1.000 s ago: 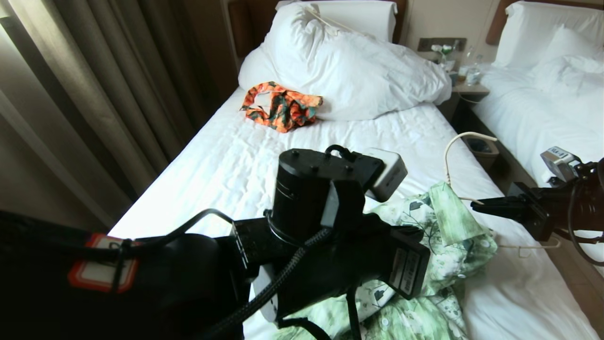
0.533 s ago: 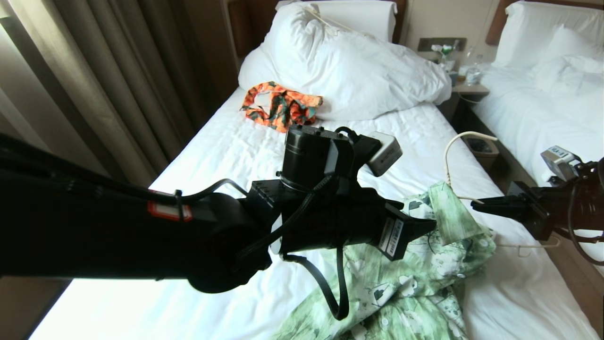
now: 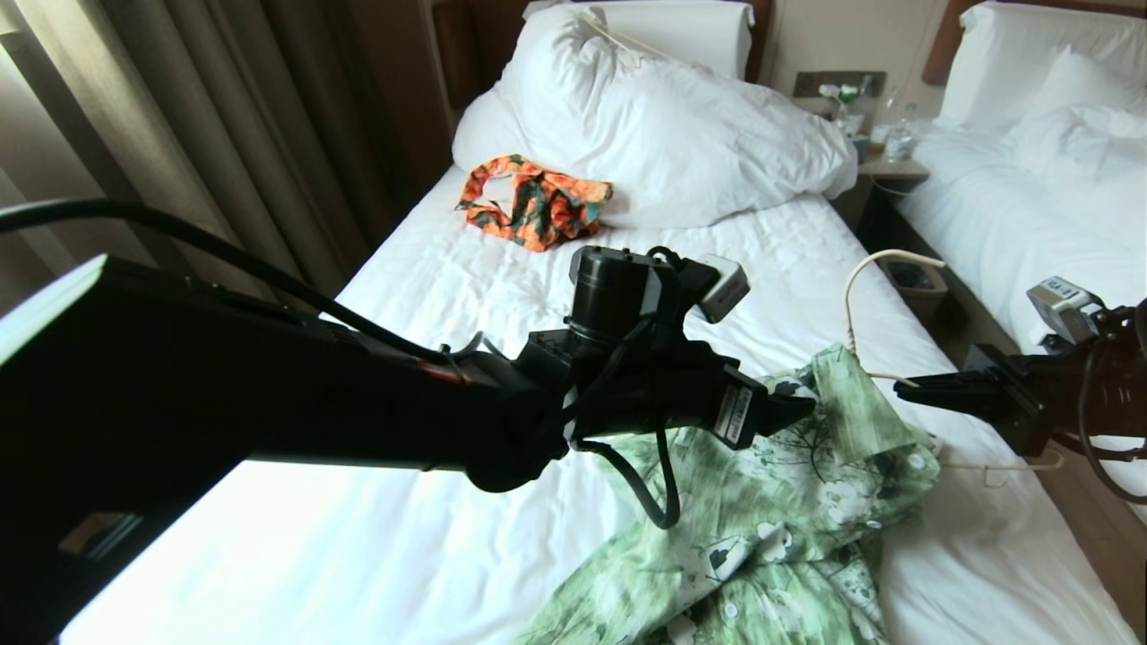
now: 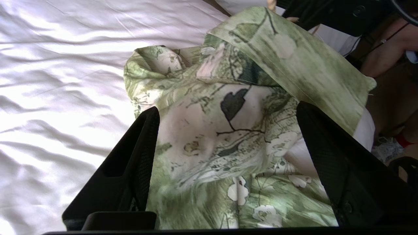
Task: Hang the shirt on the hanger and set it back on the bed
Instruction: Hook the other side of the shirt onto the hanger
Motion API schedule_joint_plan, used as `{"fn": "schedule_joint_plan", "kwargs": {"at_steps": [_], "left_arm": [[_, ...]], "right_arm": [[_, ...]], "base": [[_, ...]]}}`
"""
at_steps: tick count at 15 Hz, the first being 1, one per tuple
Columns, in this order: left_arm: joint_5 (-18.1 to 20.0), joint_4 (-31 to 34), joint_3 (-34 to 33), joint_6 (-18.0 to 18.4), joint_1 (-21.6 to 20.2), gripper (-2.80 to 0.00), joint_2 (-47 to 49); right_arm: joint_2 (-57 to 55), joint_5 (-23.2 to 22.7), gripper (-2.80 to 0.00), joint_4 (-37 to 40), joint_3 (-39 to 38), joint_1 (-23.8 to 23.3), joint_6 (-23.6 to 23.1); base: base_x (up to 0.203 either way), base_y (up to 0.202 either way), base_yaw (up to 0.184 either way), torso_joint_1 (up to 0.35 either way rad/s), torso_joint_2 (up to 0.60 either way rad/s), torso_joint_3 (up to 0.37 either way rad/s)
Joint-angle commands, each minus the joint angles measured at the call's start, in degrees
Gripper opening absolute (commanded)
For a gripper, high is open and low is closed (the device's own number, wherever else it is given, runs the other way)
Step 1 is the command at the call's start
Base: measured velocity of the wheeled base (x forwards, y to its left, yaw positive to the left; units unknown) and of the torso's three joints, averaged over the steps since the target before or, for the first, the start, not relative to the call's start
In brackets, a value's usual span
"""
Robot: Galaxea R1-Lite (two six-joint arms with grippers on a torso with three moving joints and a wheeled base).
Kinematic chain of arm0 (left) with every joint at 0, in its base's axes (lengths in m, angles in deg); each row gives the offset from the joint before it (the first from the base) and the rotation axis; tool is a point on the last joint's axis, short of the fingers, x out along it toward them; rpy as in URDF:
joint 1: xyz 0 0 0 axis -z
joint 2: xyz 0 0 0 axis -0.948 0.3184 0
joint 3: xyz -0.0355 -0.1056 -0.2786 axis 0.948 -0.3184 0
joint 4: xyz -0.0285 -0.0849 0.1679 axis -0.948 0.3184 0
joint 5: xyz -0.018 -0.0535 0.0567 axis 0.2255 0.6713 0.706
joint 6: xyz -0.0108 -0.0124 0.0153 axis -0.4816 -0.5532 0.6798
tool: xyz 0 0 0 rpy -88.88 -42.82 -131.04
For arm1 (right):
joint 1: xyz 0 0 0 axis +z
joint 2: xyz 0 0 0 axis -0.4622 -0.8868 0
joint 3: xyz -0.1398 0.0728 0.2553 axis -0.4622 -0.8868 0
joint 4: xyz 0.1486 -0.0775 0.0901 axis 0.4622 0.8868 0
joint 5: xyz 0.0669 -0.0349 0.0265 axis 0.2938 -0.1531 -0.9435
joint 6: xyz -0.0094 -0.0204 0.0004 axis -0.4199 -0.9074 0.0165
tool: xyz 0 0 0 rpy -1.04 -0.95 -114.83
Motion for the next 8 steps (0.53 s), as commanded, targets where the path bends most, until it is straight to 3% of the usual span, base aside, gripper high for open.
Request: {"fn": "schedule_joint_plan", "kwargs": {"at_steps": [1, 8], "left_arm": [[-0.03, -0.11, 2.97, 0.00, -0.19, 0.00, 3.68], [-0.76, 0.35, 10.51, -0.35, 0.63, 0.00, 10.29]], "right_arm": [[0.01, -0.48, -2.80, 0.18, 0.00, 0.01, -0.39], [-1.04, -0.48, -2.80, 0.10, -0.27, -0.07, -0.39]], "base": [[0.000, 0.000, 0.000, 0.000, 0.00, 0.000], [0.000, 0.000, 0.000, 0.000, 0.00, 0.000]]}}
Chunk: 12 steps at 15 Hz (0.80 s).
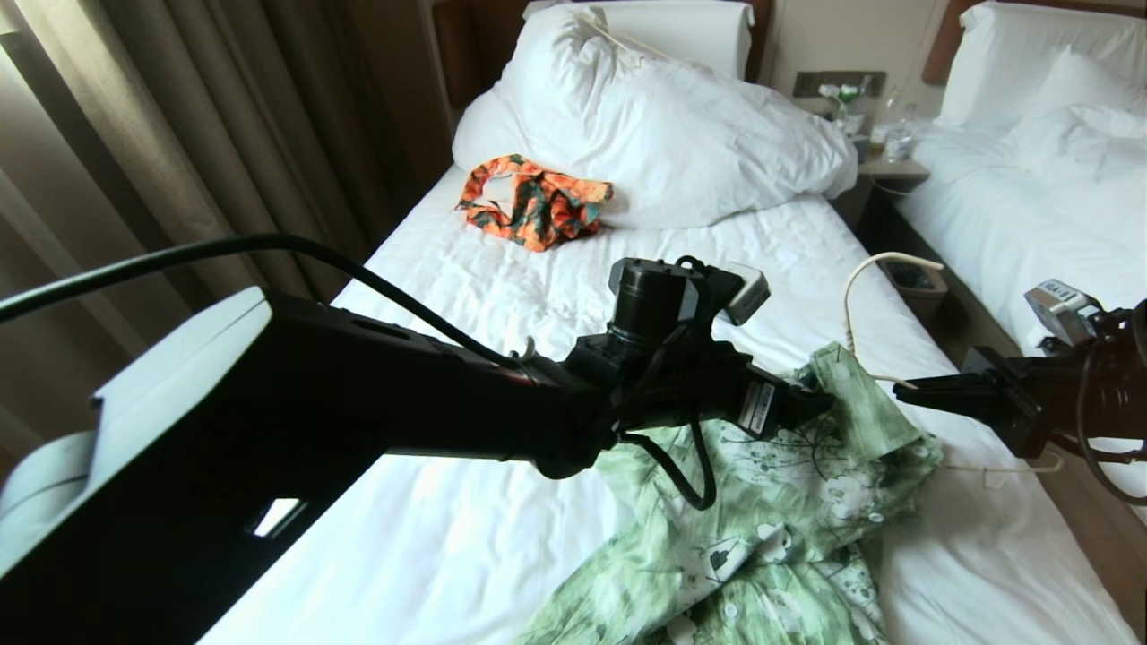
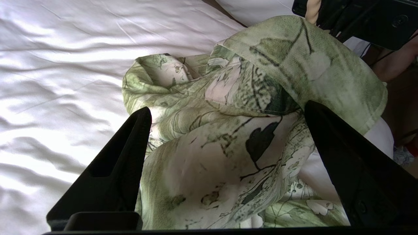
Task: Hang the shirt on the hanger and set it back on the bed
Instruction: Hook the other side of the shirt onto the hanger
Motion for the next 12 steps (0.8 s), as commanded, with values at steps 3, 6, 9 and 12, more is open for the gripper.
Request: {"fn": "schedule_joint_plan", "kwargs": {"at_steps": [3, 6, 9, 12], "left_arm": [[-2.16, -0.13, 4.74, 0.07, 1.31, 0.00, 5.59], [-2.21, -0.20, 5.45, 0.08, 1.34, 0.00, 6.25], [-2.30, -0.21, 5.71, 0.16, 1.43, 0.00, 6.20], [-3.18, -0.38, 5.62, 0.33, 1.69, -2.80, 6.02]], "right_arm": [[-0.36, -0.48, -2.80, 0.17, -0.74, 0.05, -0.46], [-0.01, -0.48, -2.80, -0.58, -0.92, 0.05, -0.48], [-0.01, -0.48, -2.80, -0.62, -1.00, 0.05, -0.48], [0.17, -0.48, -2.80, -0.62, -0.92, 0.05, -0.39]], "base": [[0.000, 0.000, 0.000, 0.000, 0.00, 0.000], [0.000, 0.000, 0.000, 0.000, 0.00, 0.000], [0.000, 0.000, 0.000, 0.000, 0.00, 0.000], [0.000, 0.000, 0.000, 0.000, 0.00, 0.000]]}}
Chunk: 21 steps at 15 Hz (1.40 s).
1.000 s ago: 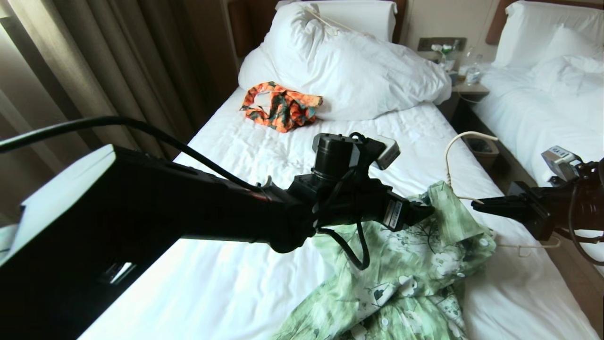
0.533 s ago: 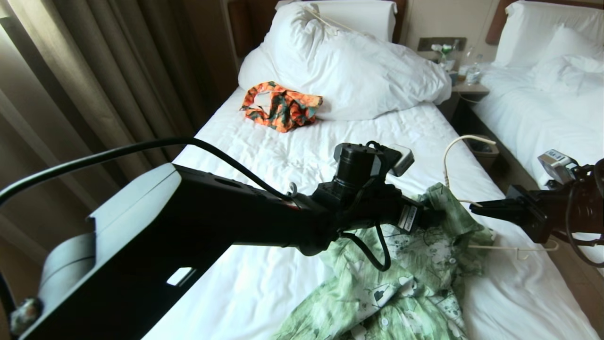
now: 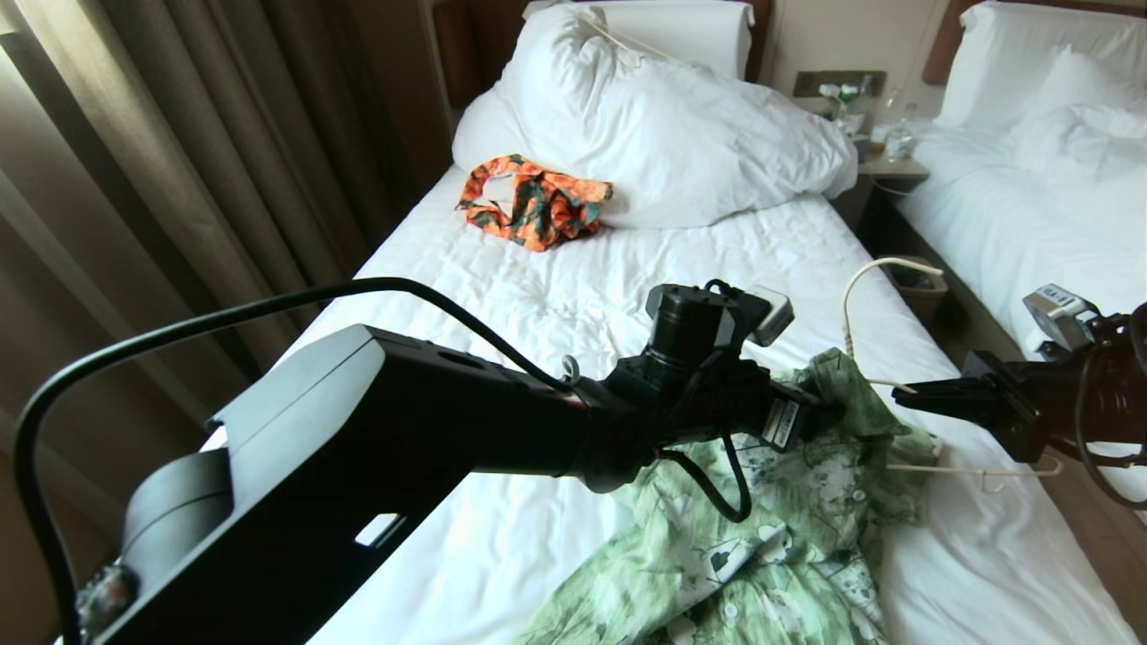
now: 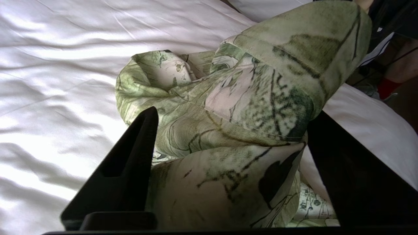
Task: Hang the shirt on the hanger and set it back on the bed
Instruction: Hook the other side of the shirt onto the hanger
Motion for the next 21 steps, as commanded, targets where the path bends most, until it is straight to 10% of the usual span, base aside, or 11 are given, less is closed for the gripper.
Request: {"fn": "schedule_joint_plan", "kwargs": {"at_steps": [1, 12, 13, 21], "left_arm": [[-0.17, -0.04, -0.13, 0.00, 0.20, -2.80, -0.26], [-3.89, 0.05, -1.85, 0.18, 2.31, -2.80, -3.00], [-4.16, 0.06, -1.85, 0.42, 2.31, -2.80, -3.14], [-7.63, -0.13, -9.71, 0.04, 3.08, -2.80, -10.49]], "right_arm": [[0.40, -0.48, -2.80, 0.19, 0.05, -0.06, -0.33], [2.51, -0.48, -2.80, 0.18, -0.74, -0.25, 0.02], [2.80, -0.48, 0.00, 0.15, -1.00, -0.34, 0.02], [11.33, -0.48, 0.00, 5.98, -3.19, -3.02, -1.05]], "base": [[0.000, 0.000, 0.000, 0.000, 0.00, 0.000], [0.000, 0.000, 0.000, 0.000, 0.00, 0.000], [0.000, 0.000, 0.000, 0.000, 0.00, 0.000], [0.000, 0.000, 0.000, 0.000, 0.00, 0.000]]}}
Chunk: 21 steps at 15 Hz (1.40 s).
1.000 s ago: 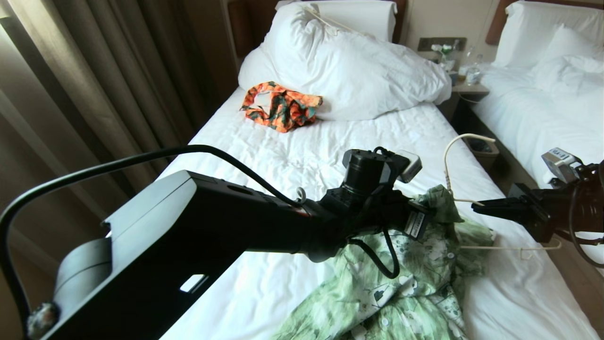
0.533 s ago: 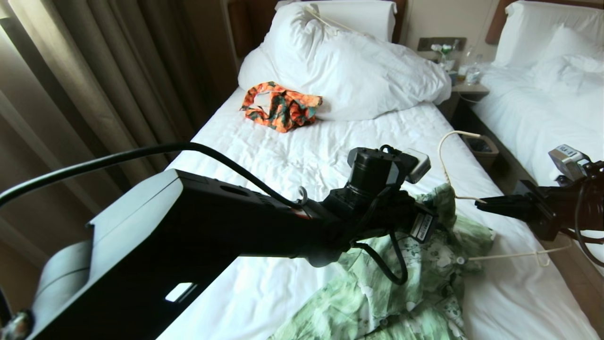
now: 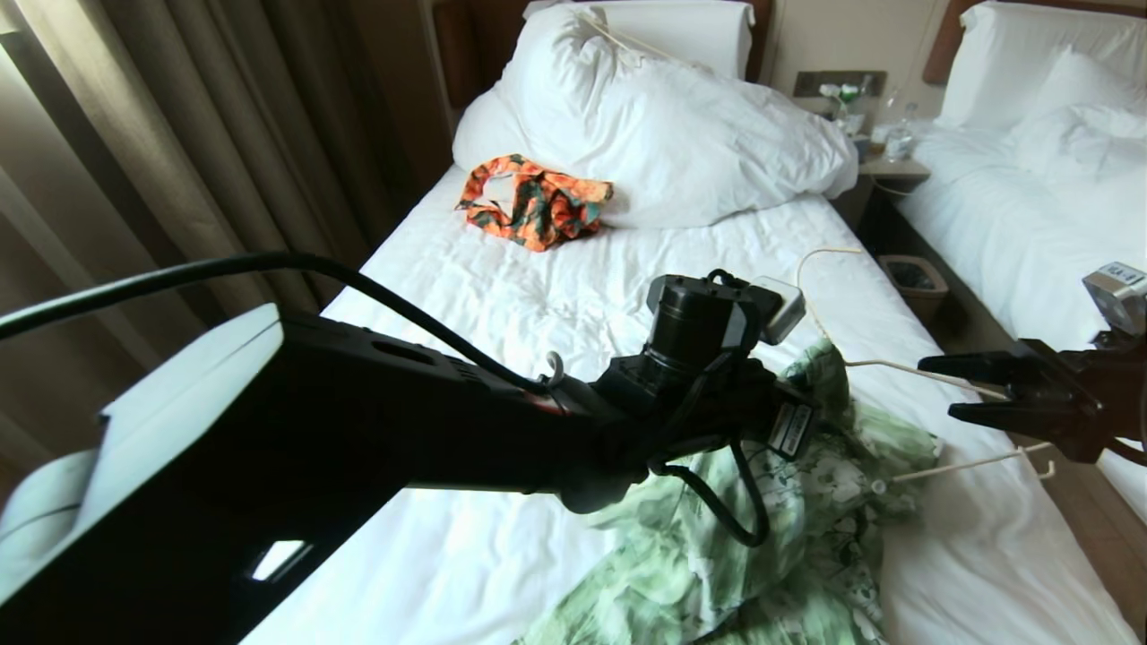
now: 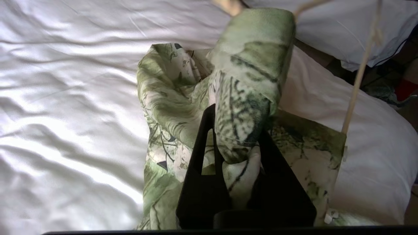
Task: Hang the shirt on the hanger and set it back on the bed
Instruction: Hook the other side of the shirt onto the hanger
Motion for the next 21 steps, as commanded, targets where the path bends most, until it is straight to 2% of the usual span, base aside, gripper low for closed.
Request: {"fn": "schedule_joint_plan", "kwargs": {"at_steps": [1, 4, 5, 7, 11, 13, 17, 21], "left_arm": [[-0.01, -0.11, -4.07, -0.02, 0.26, -2.80, -5.55], [-1.56, -0.07, -9.75, -0.03, 0.62, -2.80, -12.37], [-2.59, -0.18, -12.10, -0.10, 0.63, -2.80, -14.65], [-3.74, -0.25, -15.42, -1.07, 0.62, -2.80, -18.47], [-4.29, 0.22, -20.42, -1.54, -0.90, -2.80, -26.54], [-4.25, 0.30, -21.45, -1.61, -1.73, -2.80, -29.72], [-4.23, 0.37, -21.97, -1.62, -2.99, -2.80, -33.24], [-3.97, 2.95, -23.17, -1.79, -4.11, -2.80, -36.81]], "right_arm": [[4.96, -0.45, 0.00, 1.90, -0.45, -0.70, -0.65], [8.88, -0.45, 0.00, 4.90, -0.52, -1.06, -1.67], [10.04, -0.45, -2.80, 5.35, -0.60, -1.37, -1.68], [11.39, -0.45, -2.80, 7.83, -0.35, -1.82, -1.65], [13.64, -0.45, -2.80, 25.36, 6.78, -2.53, -1.39], [13.50, 2.27, -2.80, 33.00, 13.05, -3.03, -1.28], [12.08, 7.23, -2.80, 34.22, 15.95, -5.83, -0.82], [10.03, 7.48, -2.80, 34.88, 16.89, -5.24, -0.34]], "base": [[0.000, 0.000, 0.000, 0.000, 0.00, 0.000], [0.000, 0.000, 0.000, 0.000, 0.00, 0.000], [0.000, 0.000, 0.000, 0.000, 0.00, 0.000], [0.000, 0.000, 0.000, 0.000, 0.00, 0.000], [0.000, 0.000, 0.000, 0.000, 0.00, 0.000], [0.000, 0.000, 0.000, 0.000, 0.00, 0.000], [0.000, 0.000, 0.000, 0.000, 0.00, 0.000], [0.000, 0.000, 0.000, 0.000, 0.00, 0.000]]}}
